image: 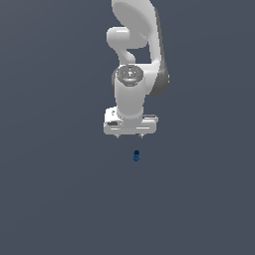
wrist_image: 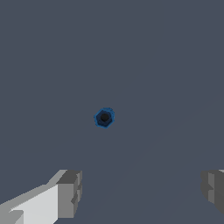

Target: Pick up the object and move it to a goal position.

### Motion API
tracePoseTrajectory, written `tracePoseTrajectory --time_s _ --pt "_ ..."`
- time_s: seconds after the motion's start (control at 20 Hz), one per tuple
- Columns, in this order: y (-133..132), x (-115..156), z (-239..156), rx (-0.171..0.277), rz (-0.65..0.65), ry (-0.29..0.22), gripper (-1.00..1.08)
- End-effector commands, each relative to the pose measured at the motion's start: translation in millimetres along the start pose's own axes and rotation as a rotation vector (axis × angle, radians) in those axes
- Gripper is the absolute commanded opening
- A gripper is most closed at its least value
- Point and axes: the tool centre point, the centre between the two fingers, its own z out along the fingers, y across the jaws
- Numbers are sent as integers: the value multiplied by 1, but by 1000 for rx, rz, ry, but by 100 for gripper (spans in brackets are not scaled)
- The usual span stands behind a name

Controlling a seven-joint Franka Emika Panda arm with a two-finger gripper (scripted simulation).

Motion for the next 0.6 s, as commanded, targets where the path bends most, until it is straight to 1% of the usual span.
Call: tracePoseTrajectory --time_s 0.0,0.15,0.4,0.55 --pt "0 0 0 0 0 0 100" --pt "-4 2 -1 -2 -11 5 100" --pt "-21 9 -6 -9 -60 27 100" --pt "-23 10 -6 -10 -67 29 100"
